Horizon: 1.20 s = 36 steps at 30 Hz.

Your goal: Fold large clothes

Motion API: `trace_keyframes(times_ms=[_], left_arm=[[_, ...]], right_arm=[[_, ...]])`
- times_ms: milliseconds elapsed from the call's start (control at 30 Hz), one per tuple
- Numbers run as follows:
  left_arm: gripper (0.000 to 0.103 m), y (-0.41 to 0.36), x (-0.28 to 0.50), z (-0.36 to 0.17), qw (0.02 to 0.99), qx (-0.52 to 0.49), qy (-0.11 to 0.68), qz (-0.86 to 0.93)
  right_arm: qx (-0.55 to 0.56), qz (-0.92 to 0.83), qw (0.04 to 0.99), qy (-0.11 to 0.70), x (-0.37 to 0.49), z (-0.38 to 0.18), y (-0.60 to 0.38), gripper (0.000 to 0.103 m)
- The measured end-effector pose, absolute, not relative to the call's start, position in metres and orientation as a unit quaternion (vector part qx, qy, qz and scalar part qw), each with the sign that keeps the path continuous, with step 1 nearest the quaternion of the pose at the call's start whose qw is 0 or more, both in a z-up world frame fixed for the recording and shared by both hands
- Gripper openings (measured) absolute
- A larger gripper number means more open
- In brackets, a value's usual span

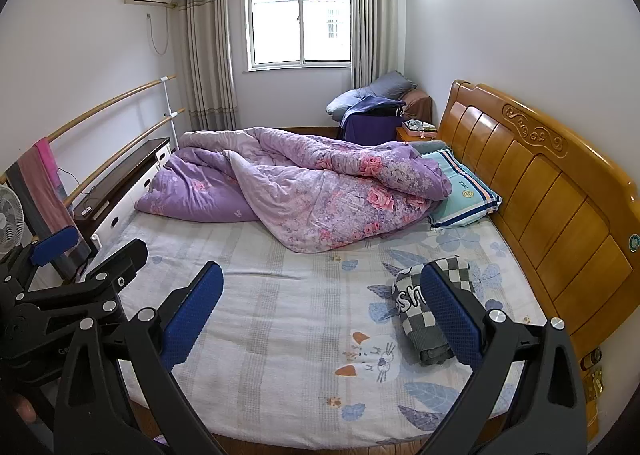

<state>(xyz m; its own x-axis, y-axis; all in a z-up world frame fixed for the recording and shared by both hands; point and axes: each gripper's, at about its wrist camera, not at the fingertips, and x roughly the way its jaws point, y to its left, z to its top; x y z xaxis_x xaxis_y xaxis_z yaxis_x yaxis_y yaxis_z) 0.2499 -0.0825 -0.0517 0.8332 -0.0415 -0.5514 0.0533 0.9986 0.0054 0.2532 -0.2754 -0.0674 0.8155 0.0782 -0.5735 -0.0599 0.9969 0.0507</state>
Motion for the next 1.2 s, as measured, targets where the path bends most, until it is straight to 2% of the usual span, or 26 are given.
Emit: trace_keyframes(times_ms=[1200], left_arm=[[0.098, -0.090, 0.262, -0.058, 0.959, 0.015, 0.281, -0.023]], right_arm=[[0.013, 0.037, 0.952, 0.304, 0.269, -0.073, -0.289, 0.095]])
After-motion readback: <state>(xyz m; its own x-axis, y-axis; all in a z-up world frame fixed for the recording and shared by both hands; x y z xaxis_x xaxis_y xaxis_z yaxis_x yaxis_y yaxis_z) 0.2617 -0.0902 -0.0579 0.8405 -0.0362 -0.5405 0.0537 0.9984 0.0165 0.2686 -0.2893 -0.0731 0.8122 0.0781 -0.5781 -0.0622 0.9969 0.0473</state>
